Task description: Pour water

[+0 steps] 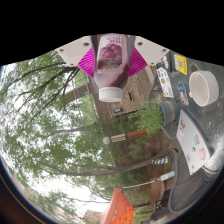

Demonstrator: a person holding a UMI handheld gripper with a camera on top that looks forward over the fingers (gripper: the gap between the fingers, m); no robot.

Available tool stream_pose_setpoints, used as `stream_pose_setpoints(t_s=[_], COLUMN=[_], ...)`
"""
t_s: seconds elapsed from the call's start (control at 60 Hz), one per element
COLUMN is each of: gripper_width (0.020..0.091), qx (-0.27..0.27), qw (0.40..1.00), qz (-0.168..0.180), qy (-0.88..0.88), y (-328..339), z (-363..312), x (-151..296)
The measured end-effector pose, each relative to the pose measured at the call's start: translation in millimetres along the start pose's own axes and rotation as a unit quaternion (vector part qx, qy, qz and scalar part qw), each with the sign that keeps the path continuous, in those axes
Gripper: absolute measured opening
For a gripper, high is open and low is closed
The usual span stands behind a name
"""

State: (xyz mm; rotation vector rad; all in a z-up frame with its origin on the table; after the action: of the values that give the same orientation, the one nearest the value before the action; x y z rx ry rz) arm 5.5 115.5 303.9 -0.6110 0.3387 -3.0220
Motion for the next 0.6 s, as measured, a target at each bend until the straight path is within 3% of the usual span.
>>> stream_pose_setpoints(t_s=[0.067,0.15,0.283,0.45,0.6], gripper_width=[0.0430,0.0429,0.0429,0.0431,0.0430], qx=[0.003,0.015,0.062,0.078,0.087], qw=[0.970,0.865,0.717,0.709,0.761], qz=[-0.032,-0.048,-0.120,-0.162,-0.159], qy=[-0.243,-0.499,-0.684,-0.682,-0.622], y=[5,24,26,31,33], z=[7,-26,-98,-133,-170], x=[-23,-58,-109,-153,-159])
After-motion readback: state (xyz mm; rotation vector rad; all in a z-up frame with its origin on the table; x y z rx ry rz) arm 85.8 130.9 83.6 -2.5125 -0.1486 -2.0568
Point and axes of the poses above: the point between the fingertips, and its own axes, seen from behind it with the camera up: z to the right, x up, y backward, against the way the camera looks, the point moved 8 cm from there along y, backward, against the way the camera looks, and after that the axes turned 9 degrees about -y, right-handed, at the moved point
